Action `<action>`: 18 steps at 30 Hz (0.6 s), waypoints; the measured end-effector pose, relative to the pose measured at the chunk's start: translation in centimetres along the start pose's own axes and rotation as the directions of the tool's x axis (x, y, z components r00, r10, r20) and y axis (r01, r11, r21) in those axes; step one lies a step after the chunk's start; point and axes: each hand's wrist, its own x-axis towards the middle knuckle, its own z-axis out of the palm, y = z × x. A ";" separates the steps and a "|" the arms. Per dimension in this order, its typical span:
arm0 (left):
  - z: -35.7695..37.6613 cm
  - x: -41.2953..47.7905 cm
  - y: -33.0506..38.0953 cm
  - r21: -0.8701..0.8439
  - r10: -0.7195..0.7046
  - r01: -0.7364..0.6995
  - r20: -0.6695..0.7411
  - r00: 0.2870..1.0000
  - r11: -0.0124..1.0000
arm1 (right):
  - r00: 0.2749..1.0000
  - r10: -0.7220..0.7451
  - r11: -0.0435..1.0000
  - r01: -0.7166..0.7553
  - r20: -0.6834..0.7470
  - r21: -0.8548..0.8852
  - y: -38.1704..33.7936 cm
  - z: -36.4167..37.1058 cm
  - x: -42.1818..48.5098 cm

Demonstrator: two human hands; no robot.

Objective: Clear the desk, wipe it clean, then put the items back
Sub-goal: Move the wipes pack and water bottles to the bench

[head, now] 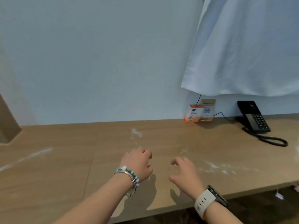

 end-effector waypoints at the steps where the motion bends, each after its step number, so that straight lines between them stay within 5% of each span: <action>1: 0.3 1.4 1.1 -0.003 0.023 -0.023 0.004 1.000 1.000 | 1.000 0.021 1.000 -0.021 -0.013 0.007 1.3 -0.6 0.5; 7: 2.0 10.7 6.0 -0.028 0.142 -0.141 0.011 0.990 0.990 | 0.990 0.114 0.992 -0.118 -0.087 -0.052 8.0 -4.5 5.7; 18: 3.6 25.9 11.0 -0.173 0.176 -0.169 0.028 0.984 0.970 | 0.963 0.206 0.973 -0.182 -0.172 0.142 16.7 -9.9 17.2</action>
